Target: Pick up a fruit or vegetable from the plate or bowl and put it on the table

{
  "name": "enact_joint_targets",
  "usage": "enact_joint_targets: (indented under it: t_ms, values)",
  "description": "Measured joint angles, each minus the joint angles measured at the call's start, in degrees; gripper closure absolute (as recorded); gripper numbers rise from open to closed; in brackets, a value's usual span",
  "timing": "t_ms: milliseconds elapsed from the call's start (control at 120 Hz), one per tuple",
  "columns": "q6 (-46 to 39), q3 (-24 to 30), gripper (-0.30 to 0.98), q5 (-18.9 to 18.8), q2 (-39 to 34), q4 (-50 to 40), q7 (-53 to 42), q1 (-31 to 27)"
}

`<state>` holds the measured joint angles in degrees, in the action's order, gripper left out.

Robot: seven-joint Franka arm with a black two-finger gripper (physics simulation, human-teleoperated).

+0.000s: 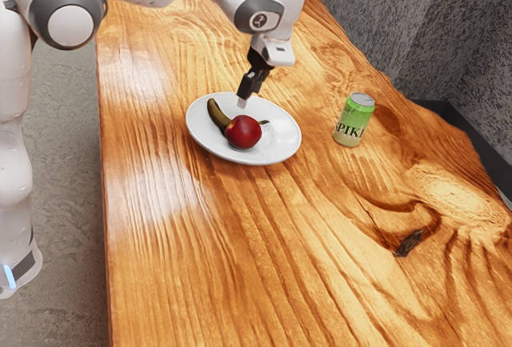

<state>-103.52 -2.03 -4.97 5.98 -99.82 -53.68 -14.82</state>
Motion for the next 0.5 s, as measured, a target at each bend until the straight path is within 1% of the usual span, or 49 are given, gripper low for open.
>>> enact_joint_targets:
  t_ms: [242,500]
  values:
    - [-0.59,-0.07,0.0,0.49,0.12,-1.44,-2.44,-0.03]
    - [1.92,-0.43,0.0,0.57,0.12,-1.54,-4.05,-0.11]
